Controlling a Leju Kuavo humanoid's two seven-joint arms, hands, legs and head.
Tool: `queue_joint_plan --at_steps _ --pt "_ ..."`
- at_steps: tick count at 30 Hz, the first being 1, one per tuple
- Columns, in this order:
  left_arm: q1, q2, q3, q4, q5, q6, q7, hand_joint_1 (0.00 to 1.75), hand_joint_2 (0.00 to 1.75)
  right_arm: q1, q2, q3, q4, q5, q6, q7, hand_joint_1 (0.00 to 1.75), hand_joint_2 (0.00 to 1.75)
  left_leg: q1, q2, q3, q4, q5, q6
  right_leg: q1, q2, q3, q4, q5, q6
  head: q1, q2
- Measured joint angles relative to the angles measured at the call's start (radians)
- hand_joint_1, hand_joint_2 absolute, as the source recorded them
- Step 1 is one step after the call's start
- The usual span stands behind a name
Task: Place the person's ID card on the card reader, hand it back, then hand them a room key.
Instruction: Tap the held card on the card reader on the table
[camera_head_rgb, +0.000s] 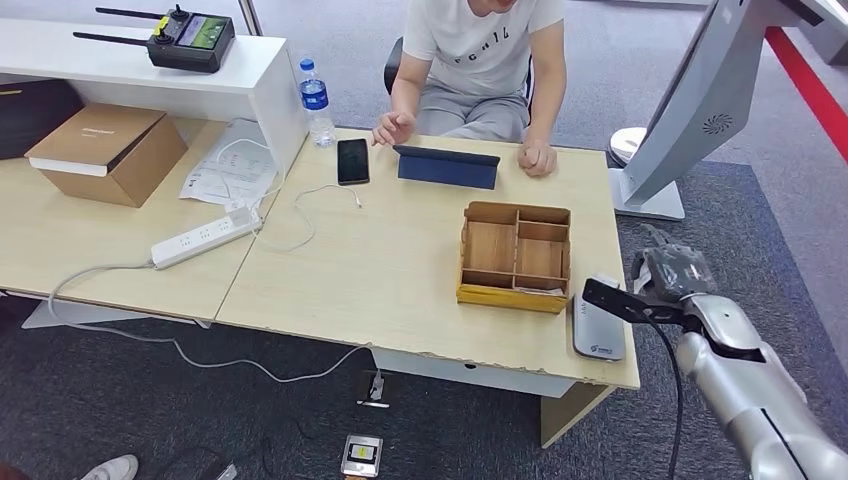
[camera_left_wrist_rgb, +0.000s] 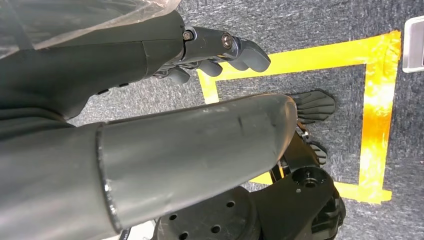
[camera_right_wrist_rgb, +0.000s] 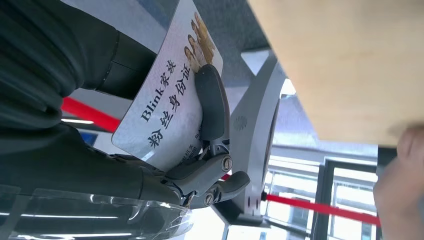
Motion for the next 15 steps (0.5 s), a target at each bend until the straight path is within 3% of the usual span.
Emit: queue_joint_plan --at_steps 10,15 --pt "-0.001 0.000 -0.003 0.000 -0.016 -0.014 -0.015 0.00 0.00 -0.145 -0.009 0.006 -0.044 0.041 0.018 -0.007 1.75 1.75 0.000 0.000 -0.003 0.000 0.001 0.000 0.001 0.000 -0.002 0.000 0.001 0.000 0.000 0.000" --pt "-0.002 0.000 -0.011 0.000 -0.030 -0.020 -0.025 0.00 0.00 -0.229 0.026 0.019 -0.068 0.074 0.040 0.005 1.75 1.75 0.000 0.000 -0.003 0.000 0.002 0.000 0.002 0.000 -0.002 0.000 0.001 0.000 0.000 0.000"
